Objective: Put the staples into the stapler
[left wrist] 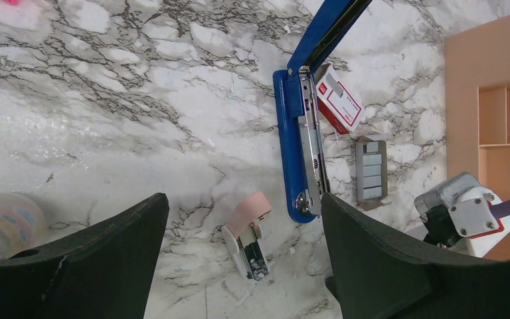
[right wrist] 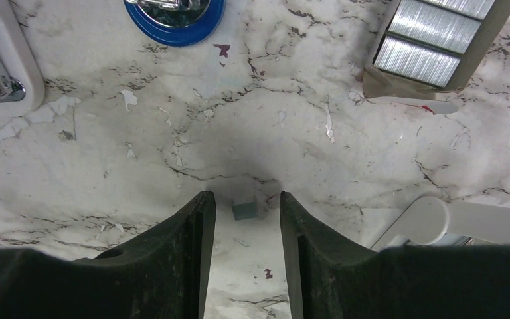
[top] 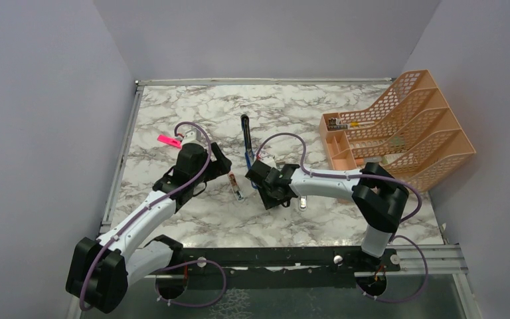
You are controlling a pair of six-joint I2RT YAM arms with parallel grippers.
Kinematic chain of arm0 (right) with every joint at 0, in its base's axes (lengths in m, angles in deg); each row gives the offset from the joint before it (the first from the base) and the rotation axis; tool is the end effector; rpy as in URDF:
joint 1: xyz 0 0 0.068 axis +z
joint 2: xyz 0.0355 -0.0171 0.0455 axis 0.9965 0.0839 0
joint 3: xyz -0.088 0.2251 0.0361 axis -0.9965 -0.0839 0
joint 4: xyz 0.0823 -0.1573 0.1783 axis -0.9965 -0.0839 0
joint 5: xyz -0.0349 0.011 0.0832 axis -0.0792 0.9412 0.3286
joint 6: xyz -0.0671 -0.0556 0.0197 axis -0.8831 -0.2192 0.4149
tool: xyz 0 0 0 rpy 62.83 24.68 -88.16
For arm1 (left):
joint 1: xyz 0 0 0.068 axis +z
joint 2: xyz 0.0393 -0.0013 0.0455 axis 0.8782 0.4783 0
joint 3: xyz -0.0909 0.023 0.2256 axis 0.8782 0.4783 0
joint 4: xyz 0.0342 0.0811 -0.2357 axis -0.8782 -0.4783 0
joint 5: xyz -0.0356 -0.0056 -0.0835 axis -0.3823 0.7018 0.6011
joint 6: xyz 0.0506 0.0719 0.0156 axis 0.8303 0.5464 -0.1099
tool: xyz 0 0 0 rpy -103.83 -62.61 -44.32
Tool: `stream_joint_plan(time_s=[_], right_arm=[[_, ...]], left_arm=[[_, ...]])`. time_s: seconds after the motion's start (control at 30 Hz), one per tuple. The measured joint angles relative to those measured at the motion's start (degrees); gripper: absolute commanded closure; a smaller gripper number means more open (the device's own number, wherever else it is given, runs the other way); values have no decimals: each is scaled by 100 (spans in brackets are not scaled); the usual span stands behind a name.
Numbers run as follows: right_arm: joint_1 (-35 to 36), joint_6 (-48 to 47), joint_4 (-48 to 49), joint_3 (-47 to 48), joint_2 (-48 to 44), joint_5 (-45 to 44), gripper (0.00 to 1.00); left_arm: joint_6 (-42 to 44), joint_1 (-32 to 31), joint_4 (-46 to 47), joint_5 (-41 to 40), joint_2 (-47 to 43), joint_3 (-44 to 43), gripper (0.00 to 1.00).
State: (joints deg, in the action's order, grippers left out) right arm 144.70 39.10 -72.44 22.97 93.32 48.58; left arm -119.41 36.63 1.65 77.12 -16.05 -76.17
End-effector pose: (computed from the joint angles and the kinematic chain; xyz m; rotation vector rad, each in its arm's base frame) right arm 0.1901 0.2815 0.1051 -0.5708 2.6724 0.0581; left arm 0.2412 -0.1039 0.1834 -0.3407 2.1728 -0.5572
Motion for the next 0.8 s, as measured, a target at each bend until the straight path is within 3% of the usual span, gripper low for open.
stream_joint_plan(time_s=[0.27,0.8], right_arm=[[-72,-101,192,-90,26,157,69],[-236,-85,227,-101,26,404,79]], left_arm=[[0,0,-2,0,15,0,15],[0,0,-2,0,15,0,15]])
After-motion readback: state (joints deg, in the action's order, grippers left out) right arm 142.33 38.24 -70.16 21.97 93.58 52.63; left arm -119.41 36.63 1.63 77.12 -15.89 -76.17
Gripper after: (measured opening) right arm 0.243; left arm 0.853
